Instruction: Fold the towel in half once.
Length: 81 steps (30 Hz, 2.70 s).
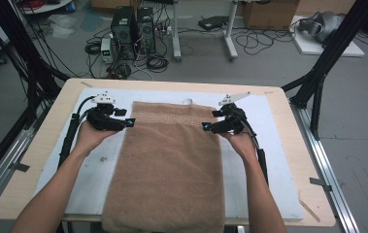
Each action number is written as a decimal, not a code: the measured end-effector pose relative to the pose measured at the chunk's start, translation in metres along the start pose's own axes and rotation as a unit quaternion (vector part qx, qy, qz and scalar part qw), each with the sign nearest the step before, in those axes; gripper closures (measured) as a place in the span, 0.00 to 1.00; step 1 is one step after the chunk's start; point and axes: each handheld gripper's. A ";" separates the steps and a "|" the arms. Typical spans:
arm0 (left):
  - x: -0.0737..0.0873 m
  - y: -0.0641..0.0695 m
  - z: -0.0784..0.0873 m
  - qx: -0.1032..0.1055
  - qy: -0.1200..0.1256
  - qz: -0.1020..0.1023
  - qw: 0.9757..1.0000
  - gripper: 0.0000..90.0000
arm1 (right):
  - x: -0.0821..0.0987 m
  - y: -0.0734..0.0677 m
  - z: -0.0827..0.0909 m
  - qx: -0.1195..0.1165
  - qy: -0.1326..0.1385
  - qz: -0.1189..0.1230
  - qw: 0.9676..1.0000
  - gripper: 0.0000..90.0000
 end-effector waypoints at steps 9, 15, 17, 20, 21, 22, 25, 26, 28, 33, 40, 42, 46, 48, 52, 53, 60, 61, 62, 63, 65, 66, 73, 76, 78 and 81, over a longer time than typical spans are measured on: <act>0.020 -0.016 -0.043 -0.001 -0.027 -0.003 1.000 0.50 | 0.020 0.022 -0.033 0.022 -0.041 -0.013 0.999 0.42; 0.031 -0.017 -0.063 -0.016 -0.051 -0.006 0.999 0.53 | 0.032 0.033 -0.045 0.043 -0.055 -0.036 0.997 0.48; 0.034 -0.017 -0.068 -0.020 -0.062 -0.005 0.998 0.54 | 0.035 0.034 -0.048 0.046 -0.059 -0.048 0.996 0.50; 0.035 -0.018 -0.070 -0.031 -0.057 0.002 0.998 0.59 | 0.035 0.033 -0.049 0.053 -0.058 -0.052 0.996 0.57; 0.035 -0.018 -0.070 -0.040 -0.056 0.002 0.998 0.64 | 0.035 0.032 -0.050 0.060 -0.059 -0.049 0.995 0.59; 0.035 -0.018 -0.070 -0.045 -0.057 0.005 0.997 0.67 | 0.035 0.032 -0.050 0.063 -0.059 -0.050 0.995 0.61; 0.033 -0.014 -0.071 -0.055 -0.062 0.000 0.997 0.73 | 0.033 0.031 -0.050 0.070 -0.066 -0.052 0.994 0.70; 0.033 -0.014 -0.071 -0.054 -0.062 0.001 0.997 0.77 | 0.033 0.030 -0.050 0.068 -0.068 -0.051 0.994 0.74; 0.033 -0.013 -0.072 -0.051 -0.060 0.007 0.997 0.83 | 0.032 0.029 -0.050 0.059 -0.069 -0.055 0.994 0.81; 0.031 -0.012 -0.071 -0.048 -0.062 0.008 0.997 0.94 | 0.030 0.029 -0.048 0.038 -0.071 -0.055 0.995 0.94; 0.026 -0.014 -0.057 -0.033 -0.055 0.001 0.998 0.95 | 0.021 0.024 -0.034 0.028 -0.063 -0.029 0.997 0.95; 0.022 -0.013 -0.049 -0.024 -0.044 -0.003 0.999 0.95 | 0.018 0.022 -0.028 0.024 -0.053 -0.024 0.998 0.95; 0.015 -0.007 -0.032 -0.017 -0.023 -0.013 1.000 0.95 | 0.013 0.017 -0.010 0.007 -0.037 -0.019 0.999 0.95; 0.013 -0.003 -0.022 -0.014 -0.011 -0.014 1.000 0.95 | 0.011 0.012 0.001 -0.009 -0.027 -0.021 0.999 0.95; 0.017 0.008 -0.003 0.000 0.001 -0.029 1.000 0.95 | 0.010 -0.005 0.022 -0.038 -0.021 -0.010 0.999 0.95; 0.019 0.012 0.002 0.005 0.002 -0.032 0.999 0.95 | 0.011 -0.010 0.027 -0.043 -0.023 -0.010 0.999 0.95; 0.055 0.048 0.028 0.018 -0.006 -0.066 0.998 0.95 | 0.036 -0.045 0.041 -0.074 -0.033 0.007 0.997 0.95; 0.062 0.053 0.031 0.015 -0.009 -0.074 0.997 0.94 | 0.041 -0.051 0.041 -0.079 -0.035 0.009 0.996 0.95; 0.068 0.057 0.033 0.014 -0.011 -0.076 0.997 0.94 | 0.046 -0.057 0.040 -0.084 -0.038 0.013 0.996 0.95; 0.074 0.061 0.036 0.015 -0.011 -0.079 0.997 0.94 | 0.050 -0.062 0.039 -0.088 -0.042 0.015 0.995 0.95; 0.086 0.068 0.038 0.016 -0.018 -0.082 0.996 0.94 | 0.061 -0.072 0.038 -0.095 -0.045 0.017 0.994 0.95; 0.091 0.070 0.038 0.019 -0.025 -0.083 0.996 0.93 | 0.065 -0.076 0.037 -0.095 -0.049 0.019 0.994 0.94; 0.095 0.070 0.042 0.031 -0.021 -0.071 0.997 0.76 | 0.083 -0.077 0.033 -0.107 -0.053 -0.006 0.993 0.80; 0.087 0.066 0.045 0.027 -0.010 -0.065 0.997 0.68 | 0.075 -0.074 0.043 -0.099 -0.032 -0.006 0.995 0.75; 0.080 0.063 0.047 0.022 0.003 -0.063 0.998 0.66 | 0.069 -0.069 0.049 -0.087 -0.020 -0.005 0.996 0.73; 0.073 0.056 0.047 0.012 0.017 -0.053 0.998 0.65 | 0.064 -0.061 0.051 -0.061 -0.016 -0.010 0.998 0.72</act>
Point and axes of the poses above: each handheld gripper's, and its own axes: z roughly backward along the jaws, x roughly out of its underside, y roughly to its right, and after that the axes turned 1 degree about x, right-handed
